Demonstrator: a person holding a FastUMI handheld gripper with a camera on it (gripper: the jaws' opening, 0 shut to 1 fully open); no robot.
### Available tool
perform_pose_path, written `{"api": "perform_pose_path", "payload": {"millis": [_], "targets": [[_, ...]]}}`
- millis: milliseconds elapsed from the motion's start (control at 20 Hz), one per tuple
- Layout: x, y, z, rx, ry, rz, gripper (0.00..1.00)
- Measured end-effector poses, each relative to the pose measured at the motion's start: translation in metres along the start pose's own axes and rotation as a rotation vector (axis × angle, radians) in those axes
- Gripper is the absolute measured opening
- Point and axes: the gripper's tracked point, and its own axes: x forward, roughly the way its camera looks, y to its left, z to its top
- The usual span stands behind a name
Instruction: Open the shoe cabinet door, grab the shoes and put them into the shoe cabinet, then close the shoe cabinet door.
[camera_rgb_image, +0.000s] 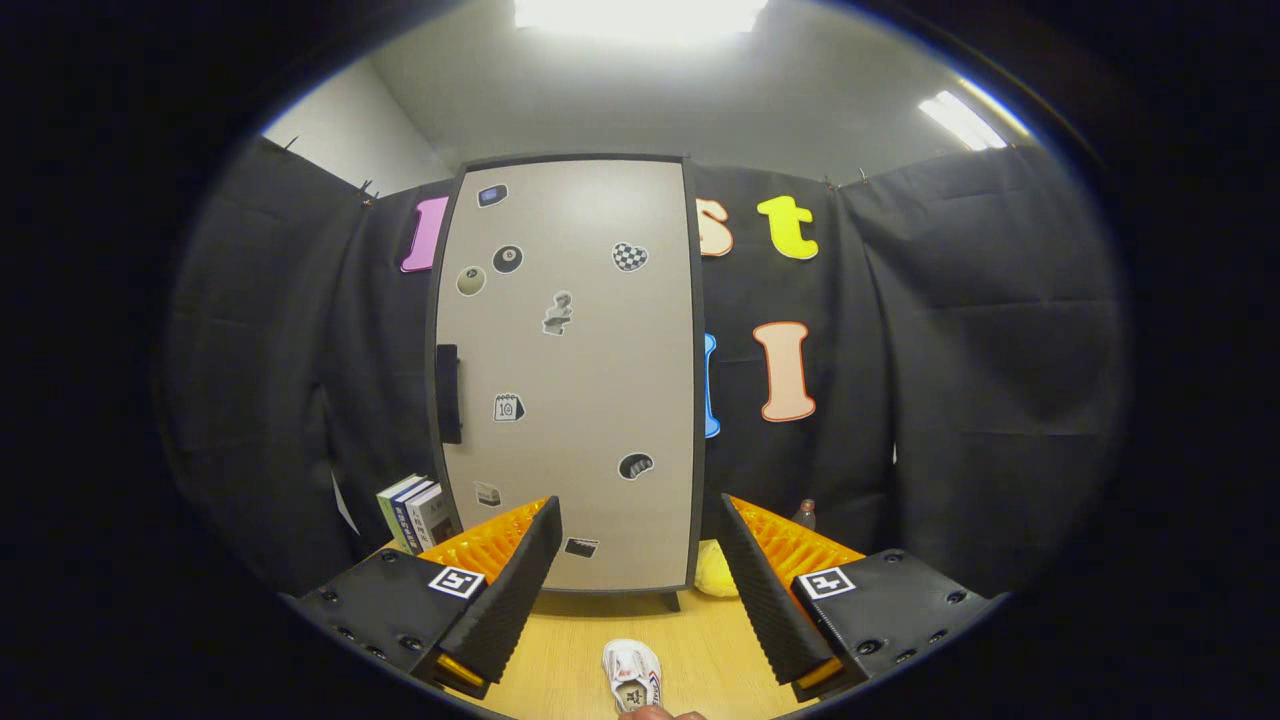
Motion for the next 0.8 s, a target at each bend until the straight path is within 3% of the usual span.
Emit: {"api": "perform_pose_path", "payload": {"millis": [500, 800], "targets": [[0.015, 0.022, 0.014, -0.008, -0.006, 0.023, 0.98], [0.060, 0.065, 0.034, 0.001, -0.014, 0.082, 0.98]]}}
